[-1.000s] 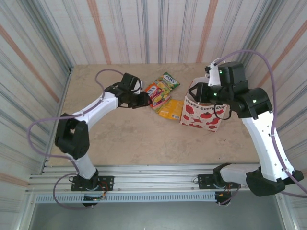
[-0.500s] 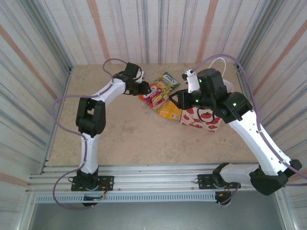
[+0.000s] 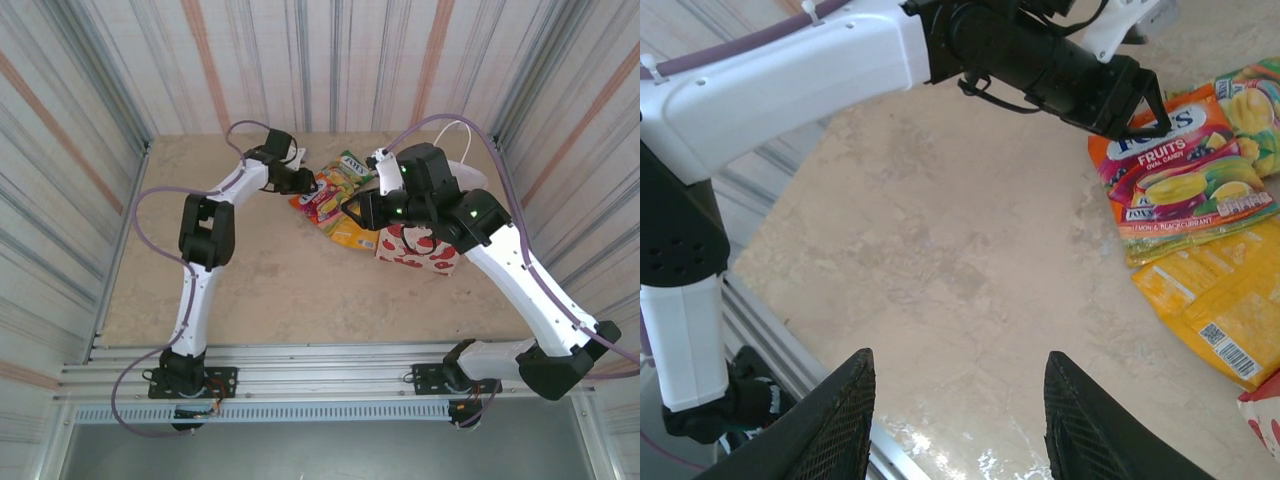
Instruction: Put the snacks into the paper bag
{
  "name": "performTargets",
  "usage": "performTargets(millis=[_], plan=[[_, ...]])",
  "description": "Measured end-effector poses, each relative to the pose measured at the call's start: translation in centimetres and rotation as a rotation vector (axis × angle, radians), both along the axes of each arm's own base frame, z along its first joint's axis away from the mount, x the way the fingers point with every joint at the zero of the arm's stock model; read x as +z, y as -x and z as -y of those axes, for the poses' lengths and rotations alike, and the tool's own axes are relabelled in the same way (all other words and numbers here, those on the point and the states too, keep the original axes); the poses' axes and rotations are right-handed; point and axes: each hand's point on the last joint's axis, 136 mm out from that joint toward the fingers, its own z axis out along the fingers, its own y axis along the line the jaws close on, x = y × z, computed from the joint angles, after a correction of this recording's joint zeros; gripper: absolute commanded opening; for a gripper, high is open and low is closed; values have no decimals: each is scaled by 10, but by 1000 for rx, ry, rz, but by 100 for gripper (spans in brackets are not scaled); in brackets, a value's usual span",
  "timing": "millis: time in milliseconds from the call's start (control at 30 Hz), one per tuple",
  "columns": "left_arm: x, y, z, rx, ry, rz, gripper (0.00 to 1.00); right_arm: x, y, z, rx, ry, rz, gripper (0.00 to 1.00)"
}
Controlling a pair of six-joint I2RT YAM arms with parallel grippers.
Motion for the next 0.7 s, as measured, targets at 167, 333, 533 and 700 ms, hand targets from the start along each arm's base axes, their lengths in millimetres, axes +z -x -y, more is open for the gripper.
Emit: performTargets(millis=[167,333,533,700], plan=[[-3,-3,3,-47,-3,14,58,0,0,0,2,3,2,47],[-15,3,2,-82,-26,-3,57,-1,2,-1,8,5,-1,47],[-17,7,1,-119,-44,3,43,-1,3,-3,14,5,0,47],[-24,17,3,-161,-82,10,14,-1,4,-4,17,6,0,46]])
